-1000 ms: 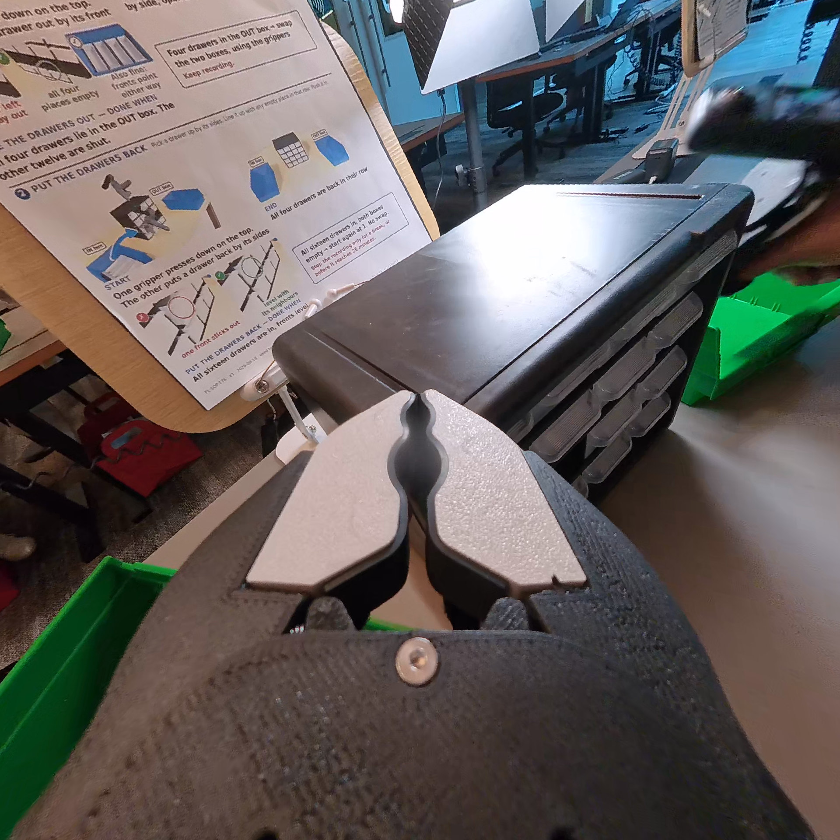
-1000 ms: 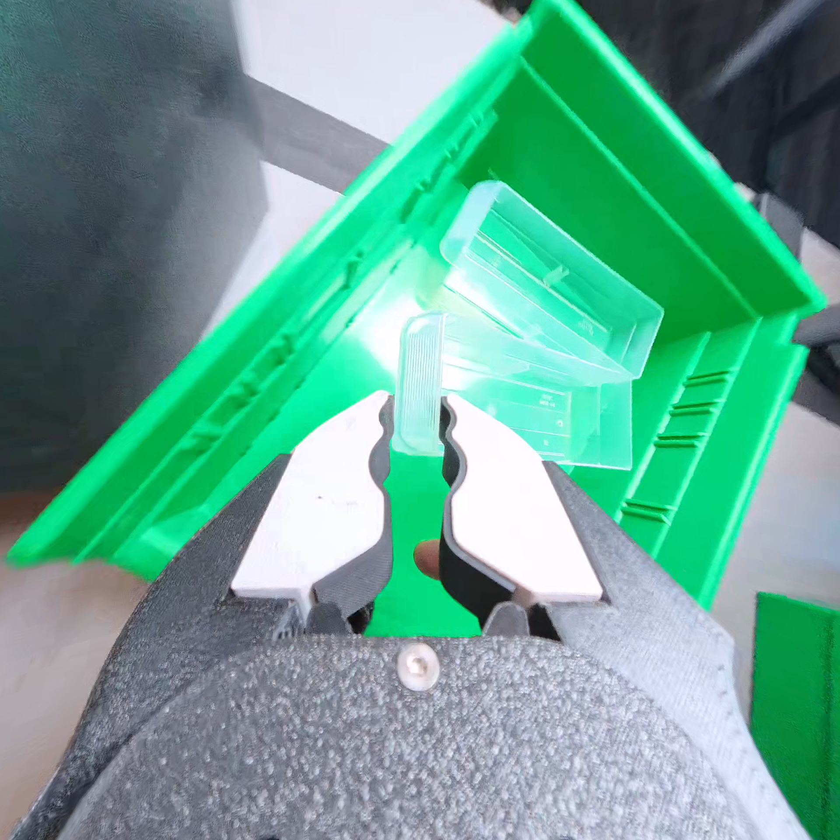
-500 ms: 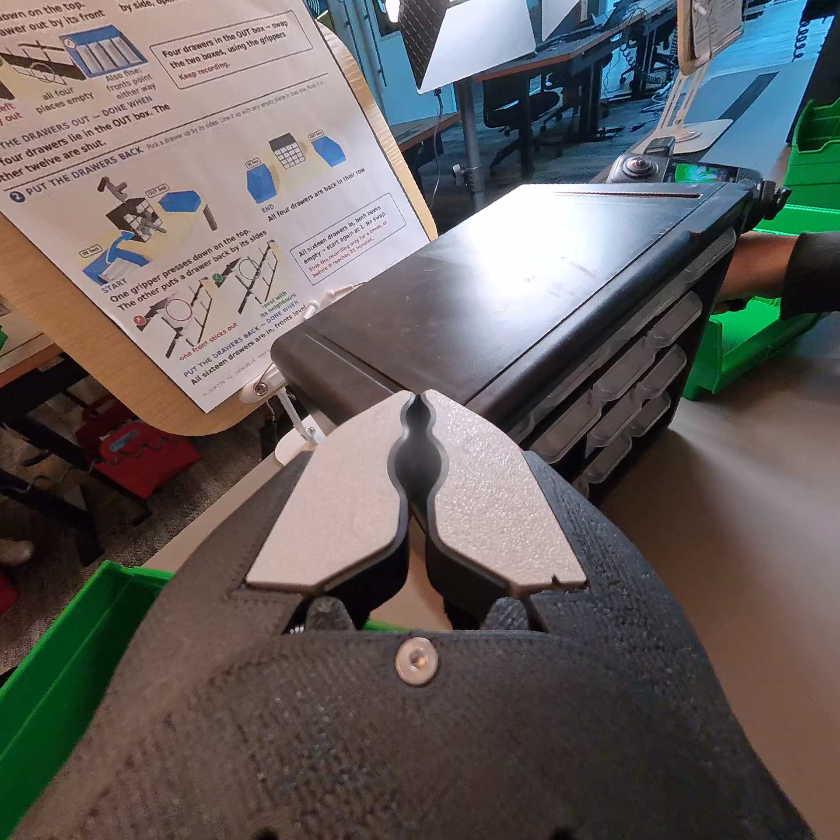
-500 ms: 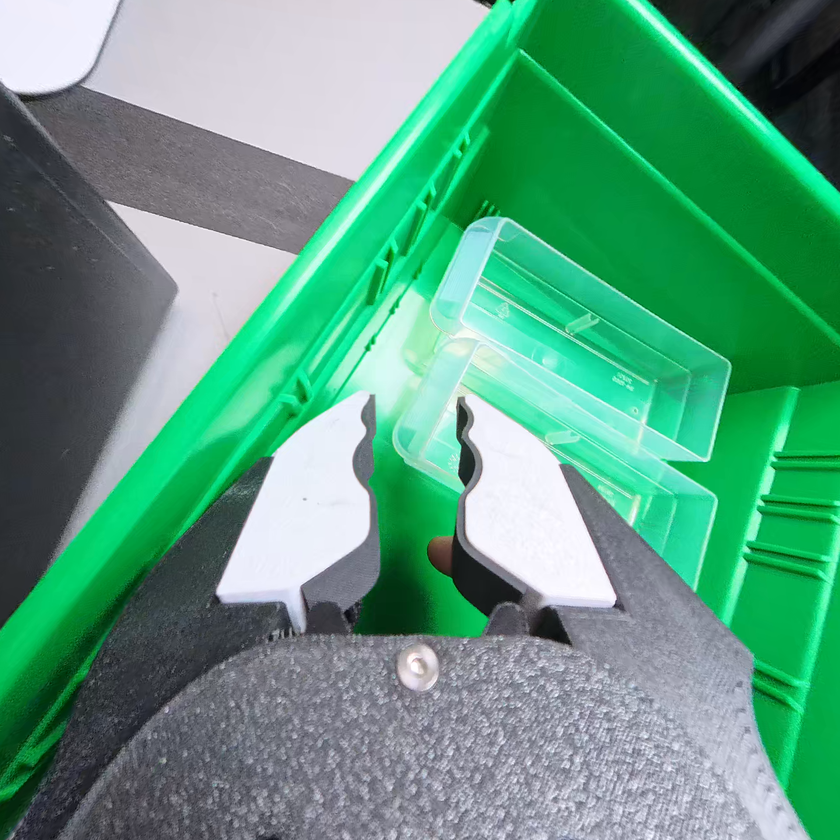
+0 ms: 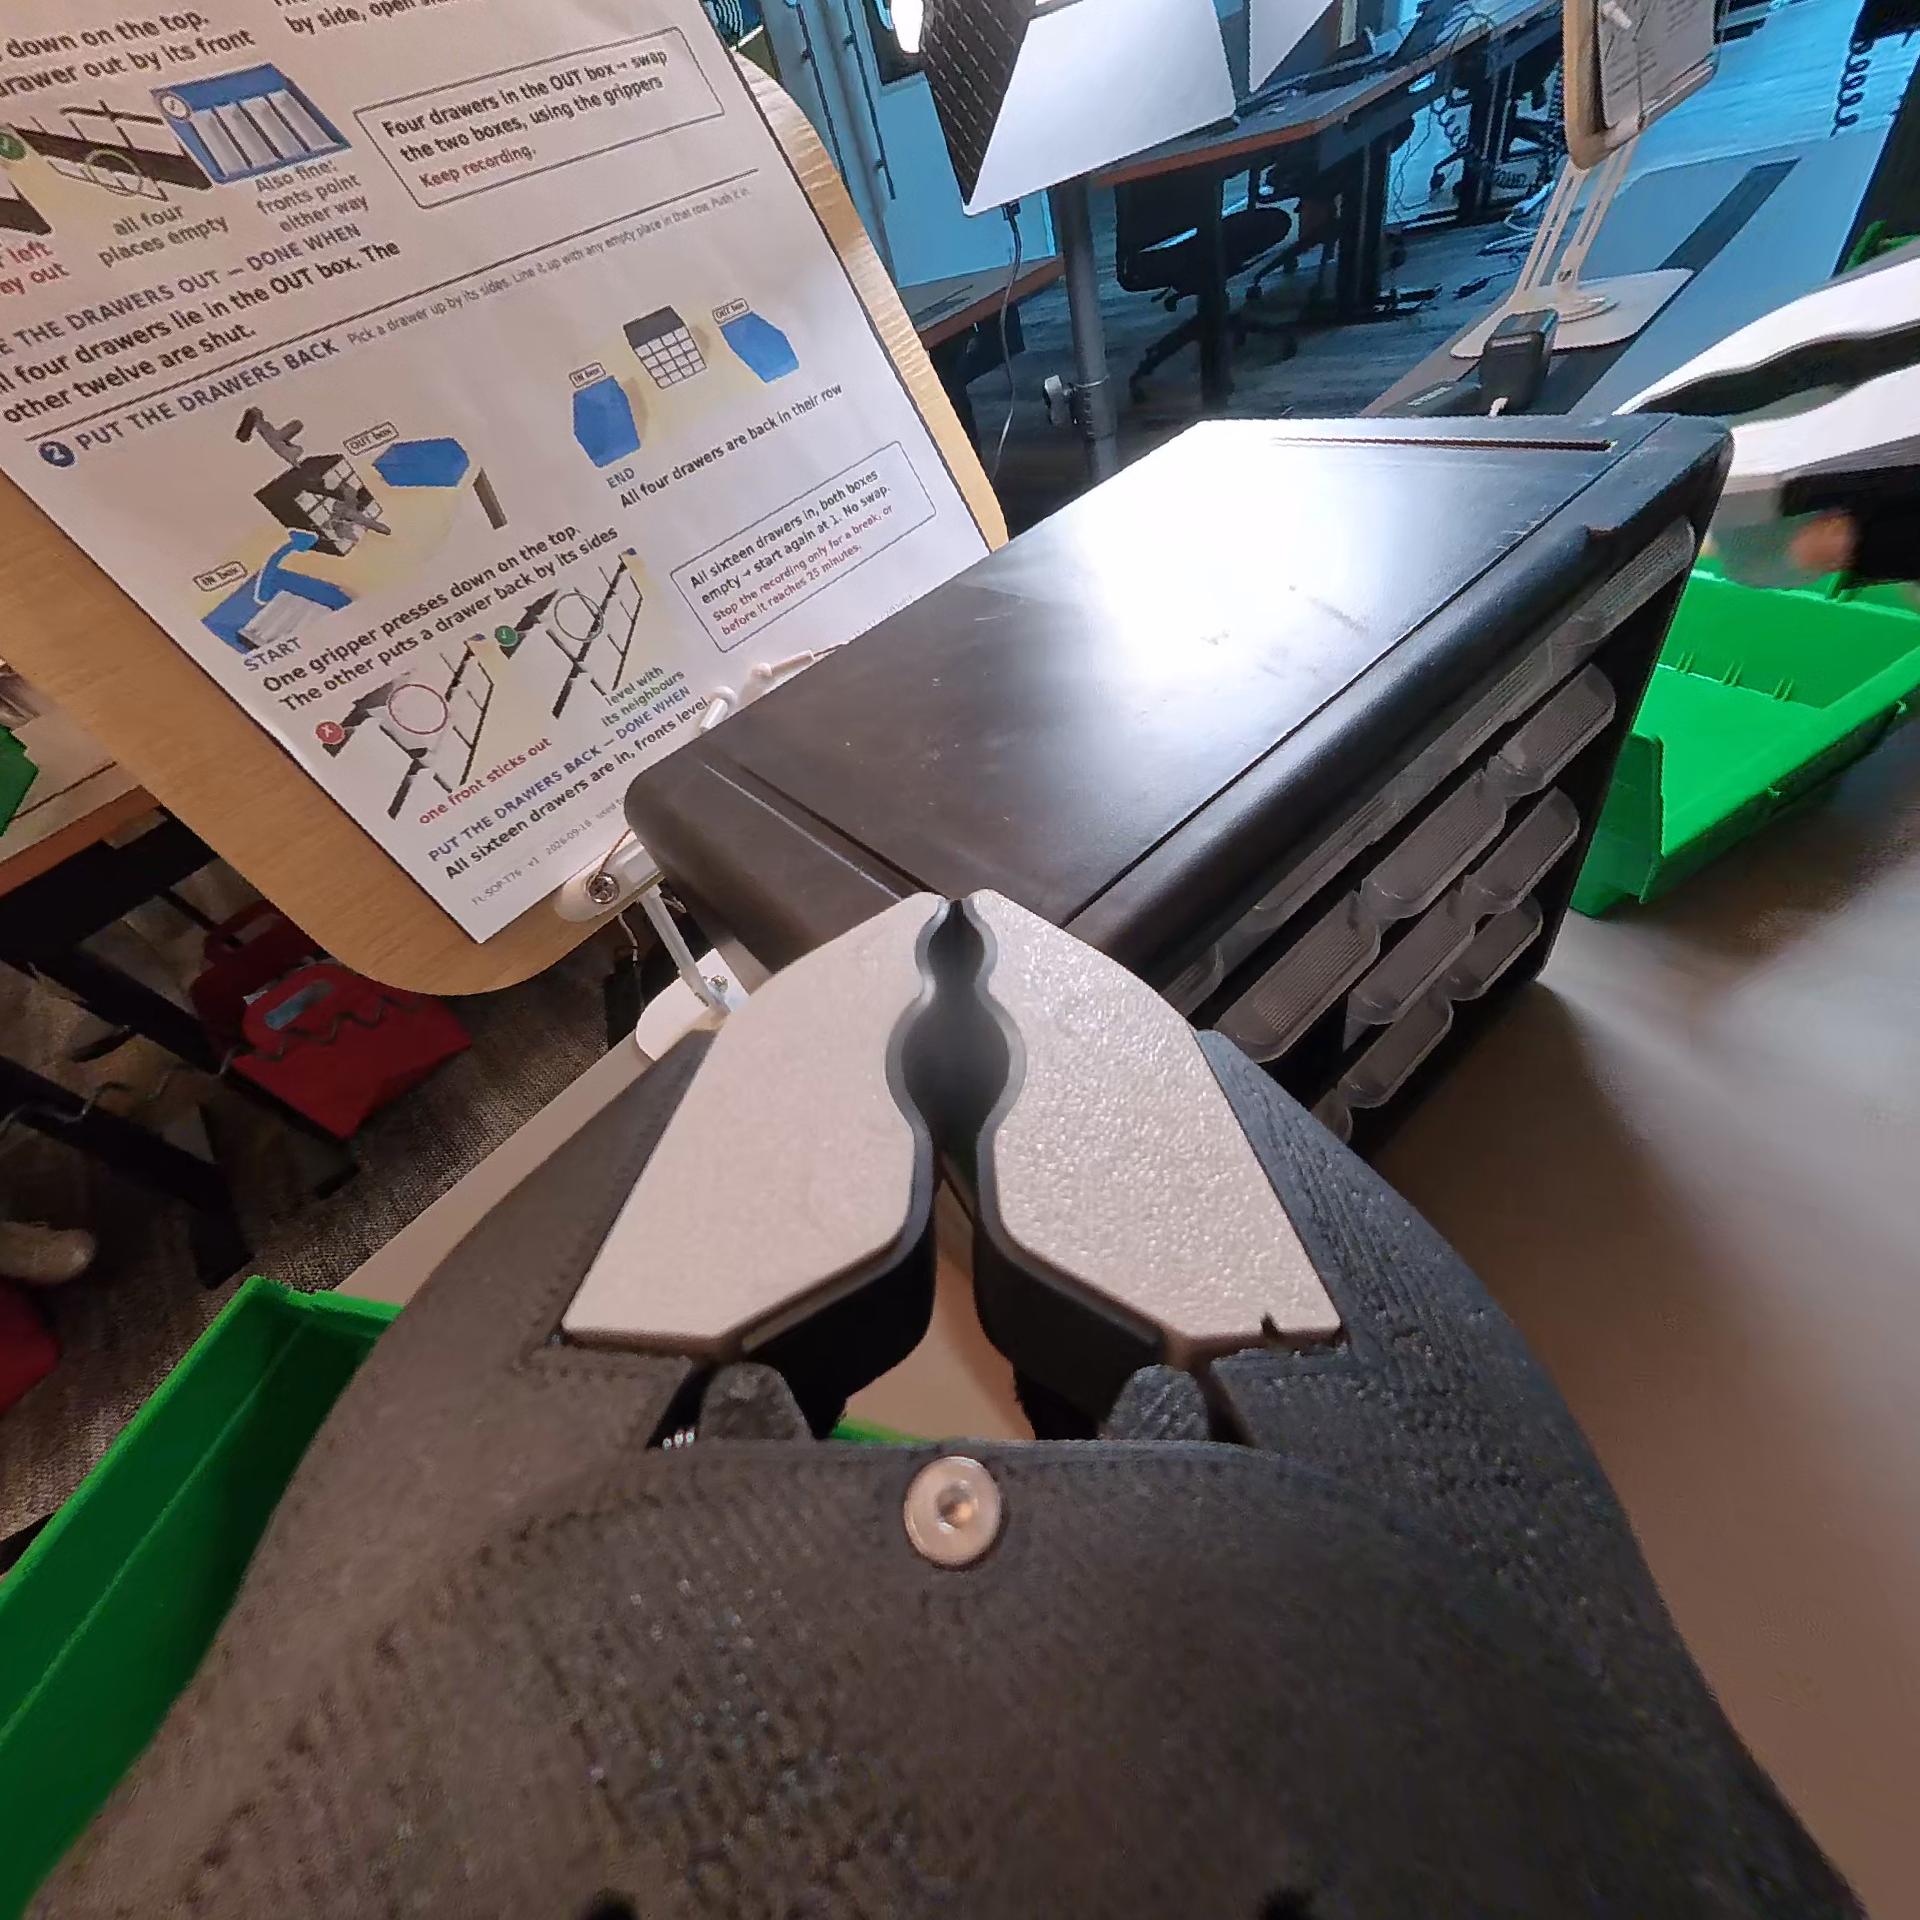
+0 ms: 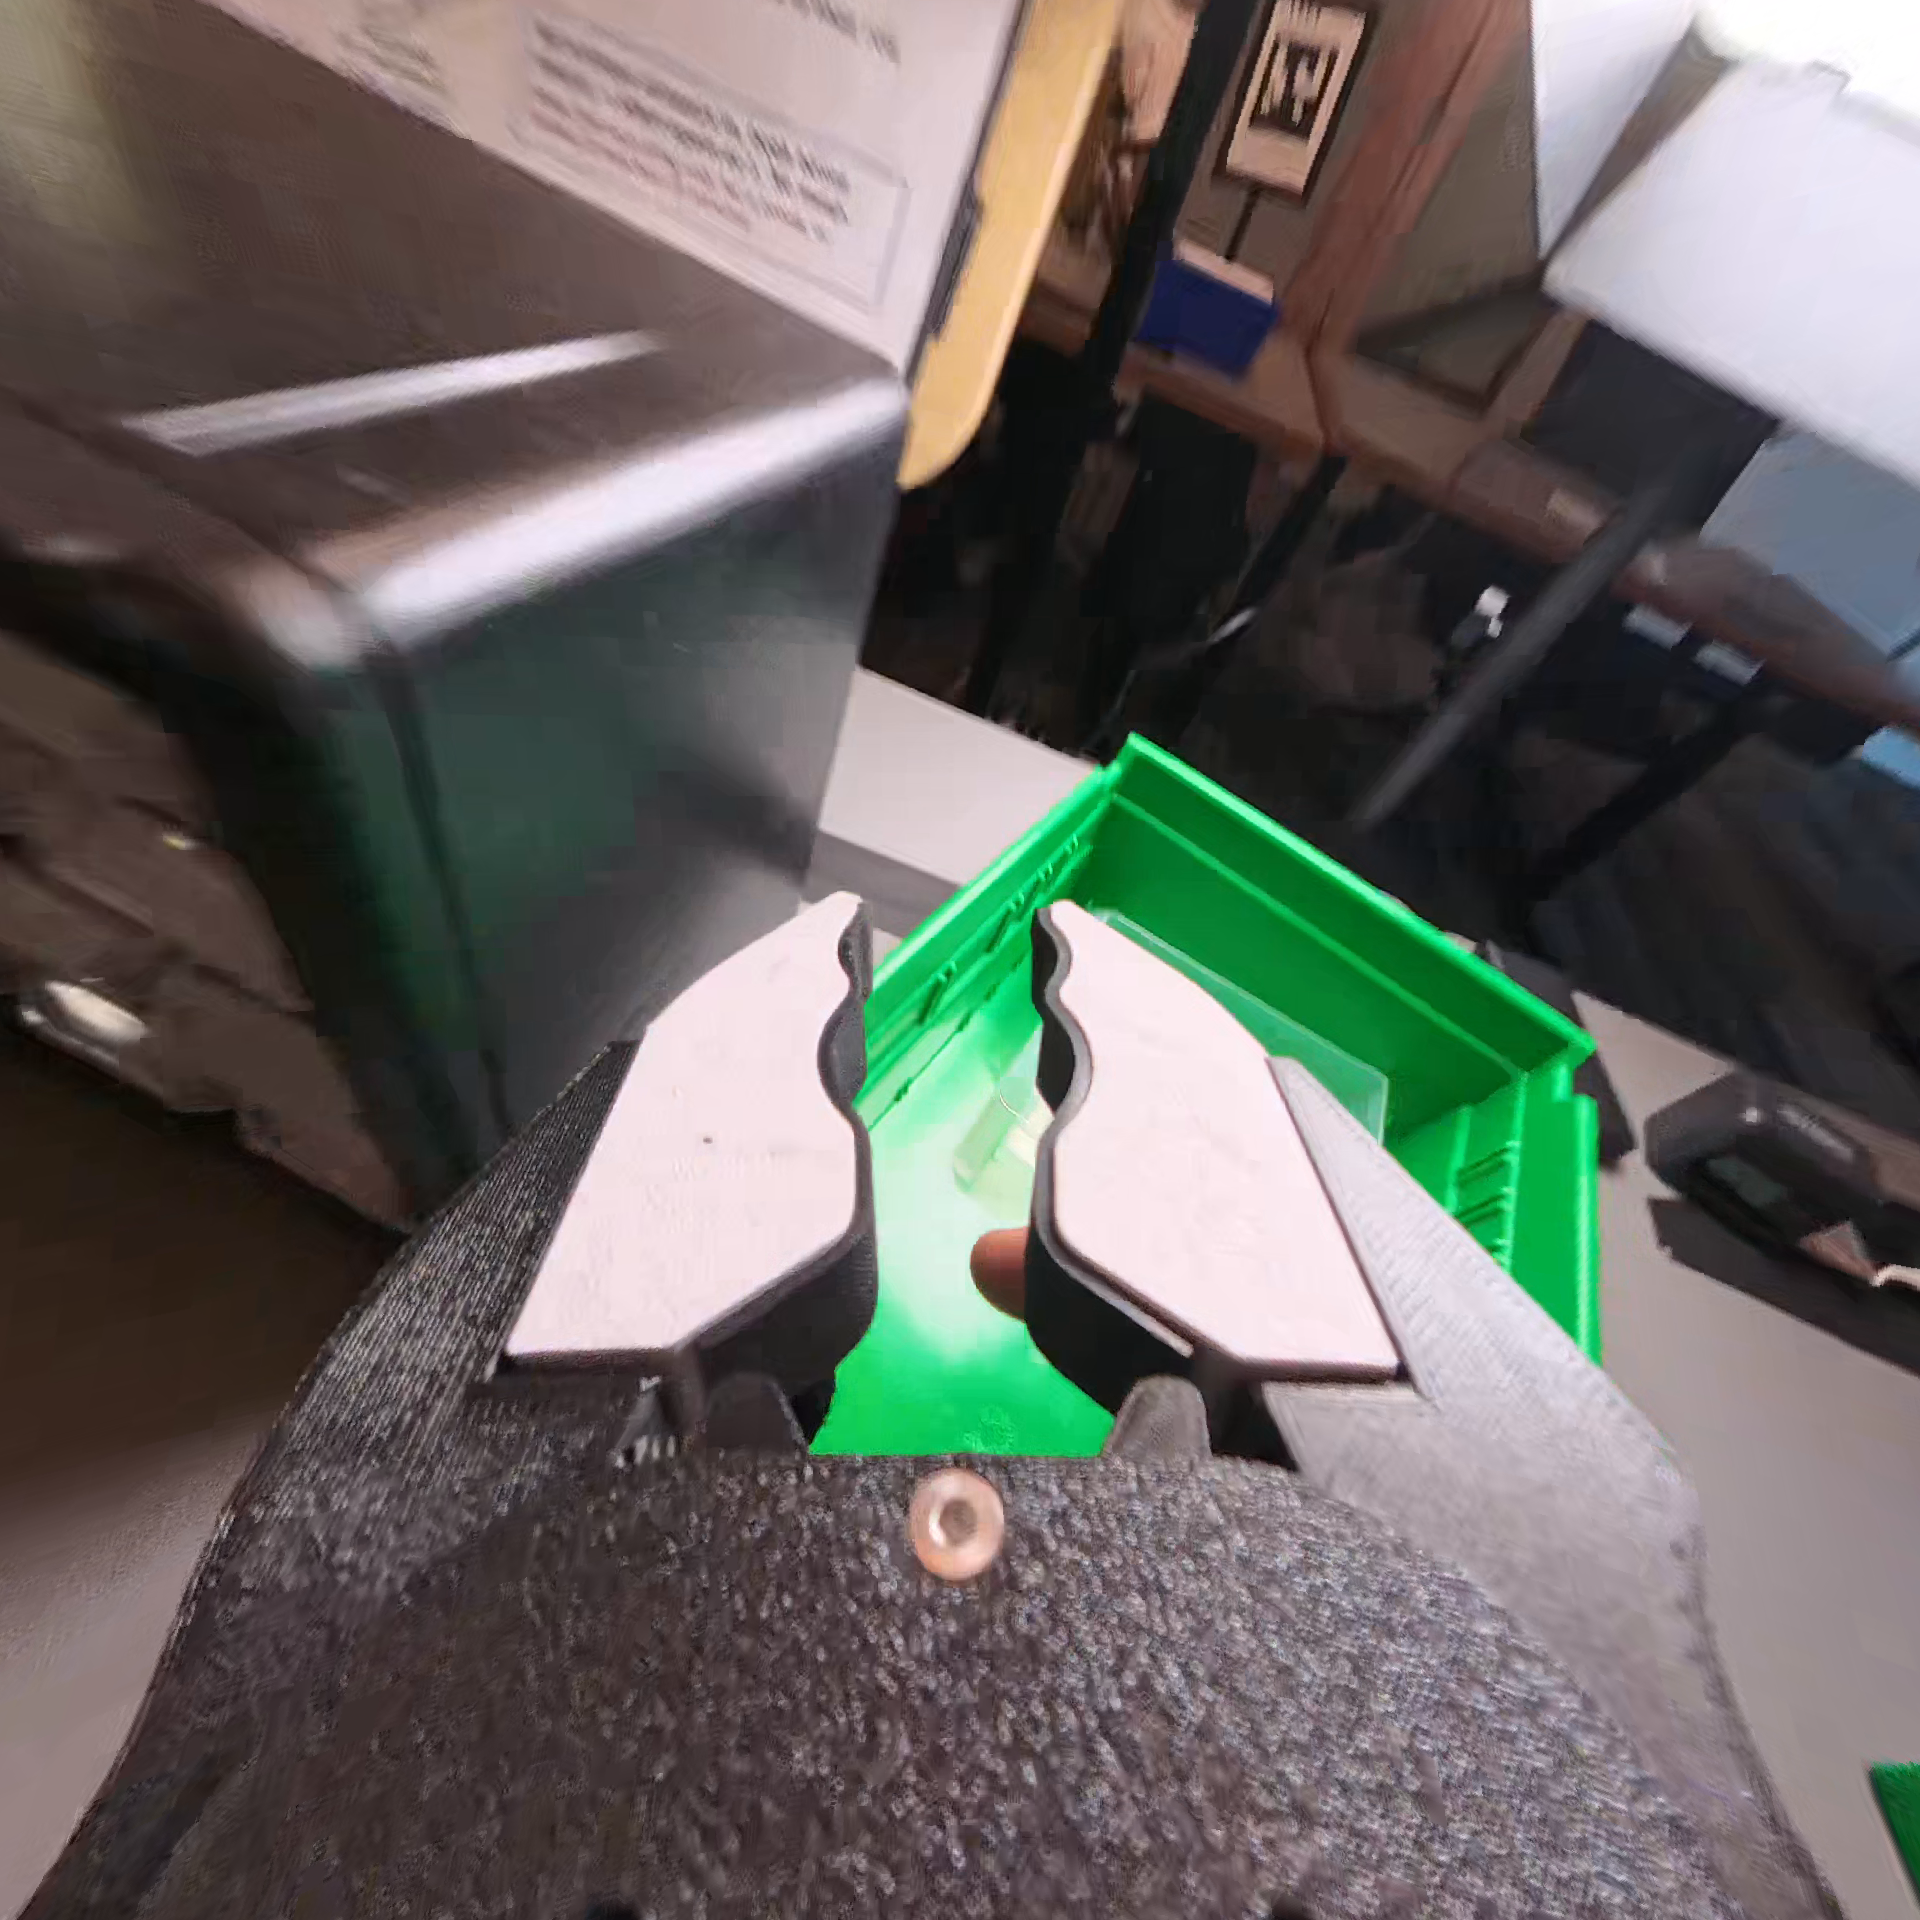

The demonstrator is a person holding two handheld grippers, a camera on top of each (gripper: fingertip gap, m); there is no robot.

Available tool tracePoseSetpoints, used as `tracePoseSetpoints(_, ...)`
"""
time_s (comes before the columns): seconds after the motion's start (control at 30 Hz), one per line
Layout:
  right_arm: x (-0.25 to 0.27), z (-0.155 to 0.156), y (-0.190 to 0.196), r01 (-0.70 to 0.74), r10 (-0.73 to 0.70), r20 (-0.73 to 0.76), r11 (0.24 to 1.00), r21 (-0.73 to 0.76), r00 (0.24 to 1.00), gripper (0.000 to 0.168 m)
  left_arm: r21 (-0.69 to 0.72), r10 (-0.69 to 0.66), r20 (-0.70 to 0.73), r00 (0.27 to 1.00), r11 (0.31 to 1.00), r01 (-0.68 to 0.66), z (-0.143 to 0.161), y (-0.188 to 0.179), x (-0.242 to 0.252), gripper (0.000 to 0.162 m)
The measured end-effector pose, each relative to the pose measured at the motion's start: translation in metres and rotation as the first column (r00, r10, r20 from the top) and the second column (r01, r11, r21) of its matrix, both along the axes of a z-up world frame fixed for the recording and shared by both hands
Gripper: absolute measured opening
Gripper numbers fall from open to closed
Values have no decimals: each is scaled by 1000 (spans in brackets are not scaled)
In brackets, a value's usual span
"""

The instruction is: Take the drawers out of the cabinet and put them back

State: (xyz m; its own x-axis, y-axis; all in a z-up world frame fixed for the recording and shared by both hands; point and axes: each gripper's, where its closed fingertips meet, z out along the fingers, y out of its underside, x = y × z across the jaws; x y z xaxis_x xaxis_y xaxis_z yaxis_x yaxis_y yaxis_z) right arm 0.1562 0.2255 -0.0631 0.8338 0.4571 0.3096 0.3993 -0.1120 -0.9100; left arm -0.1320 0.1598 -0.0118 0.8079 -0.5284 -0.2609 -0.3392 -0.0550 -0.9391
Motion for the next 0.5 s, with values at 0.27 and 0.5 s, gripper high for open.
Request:
tracePoseSetpoints(0.27,-70,34,-86,-182,111,229,931,317,967,24,6,9,0,1000,1000,-9,0,0,0,0)
tracePoseSetpoints(0.5,-148,-25,-105,-387,205,497,873,296,843,25,8,11,0,1000,1000,-11,0,0,0,0)
